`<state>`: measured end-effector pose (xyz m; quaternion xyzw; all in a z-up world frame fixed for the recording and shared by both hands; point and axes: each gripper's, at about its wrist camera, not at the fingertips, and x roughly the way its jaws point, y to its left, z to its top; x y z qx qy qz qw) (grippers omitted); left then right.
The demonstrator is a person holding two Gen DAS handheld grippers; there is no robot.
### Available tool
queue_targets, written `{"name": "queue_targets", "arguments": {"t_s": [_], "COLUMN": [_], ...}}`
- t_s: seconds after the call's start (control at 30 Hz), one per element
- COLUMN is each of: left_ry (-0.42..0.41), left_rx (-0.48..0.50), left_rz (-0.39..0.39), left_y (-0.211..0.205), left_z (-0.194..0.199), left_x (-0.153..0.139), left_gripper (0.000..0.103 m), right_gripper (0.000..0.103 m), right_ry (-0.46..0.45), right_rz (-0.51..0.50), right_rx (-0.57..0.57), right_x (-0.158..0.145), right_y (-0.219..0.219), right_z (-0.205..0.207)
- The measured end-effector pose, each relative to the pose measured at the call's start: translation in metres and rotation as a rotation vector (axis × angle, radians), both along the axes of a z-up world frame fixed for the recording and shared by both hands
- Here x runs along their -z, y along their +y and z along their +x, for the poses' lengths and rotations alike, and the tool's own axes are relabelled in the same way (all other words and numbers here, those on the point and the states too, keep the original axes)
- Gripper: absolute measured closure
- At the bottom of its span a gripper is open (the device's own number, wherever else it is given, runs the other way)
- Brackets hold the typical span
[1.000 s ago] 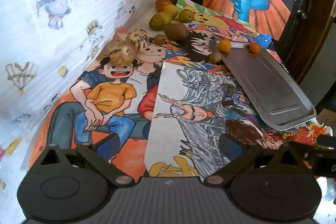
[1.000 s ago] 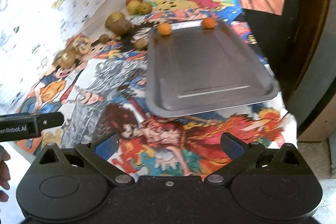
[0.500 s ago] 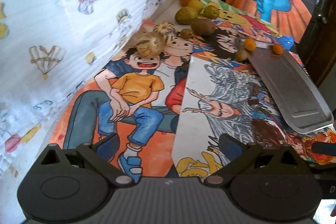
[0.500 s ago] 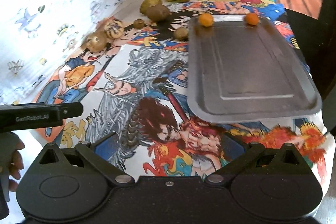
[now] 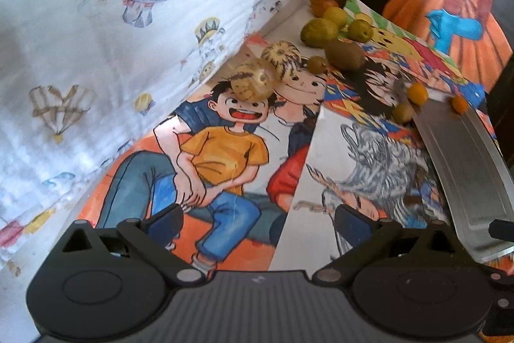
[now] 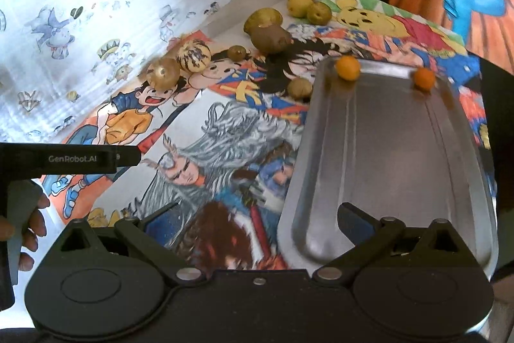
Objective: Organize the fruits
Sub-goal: 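Lift both tools away from the tray toward the remaining fruits, then grasp the pale spotted round fruit with the left gripper while the right grasps a small brown fruit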
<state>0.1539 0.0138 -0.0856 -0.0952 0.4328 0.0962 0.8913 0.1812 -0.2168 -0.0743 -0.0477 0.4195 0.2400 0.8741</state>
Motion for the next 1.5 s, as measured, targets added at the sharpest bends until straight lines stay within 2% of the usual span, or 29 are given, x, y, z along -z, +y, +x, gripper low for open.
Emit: {"name": "queue_targets", "arguments": {"t_s": [0.2,0.43,0.67,0.8,1.0,1.17,1.5], "left_ry": [-0.001,-0.005,-0.009,-0.005,0.010,0.028,0.009], "left_rx": [-0.075,-0.164,-0.215,-0.210,-0.225,-0.300,-0.260], "left_rz": [-0.008,-0.005,0.037,0.044,-0.017,-0.045,-0.019], "left_y": [-0.003,-0.005,0.001,0.009,0.024,0.035,0.037], "left_z": [0.020,0.043,0.062,0.074,0.094,0.109,0.126], "left_x": [0.002,0.005,0.004,0.003,0.006,0.012,0.016], "left_gripper": [0.001,0.001,0.001,0.001,0.001,0.001,0.002], "right_gripper": [0.001,0.000,0.001,0.001,0.001,0.001,0.016], "right_ry": [-0.019,-0.108,-0.183,-0.214,-0.307,-0.373,-0.473], "right_rz": [-0.013,-0.050,-0.103,-0.160,-0.271,-0.344,-0.470], "right_rx": [-0.106,-0.269,-0.355,-0.413,-0.543,-0.636,-0.823], "right_x": [-0.002,-0.003,-0.004,-0.003,-0.001,0.004,0.012], "right_y": [-0.002,0.004,0.021,0.035,0.066,0.093,0.132], "right_z": [0.033,0.070,0.114,0.134,0.148,0.160,0.175]}}
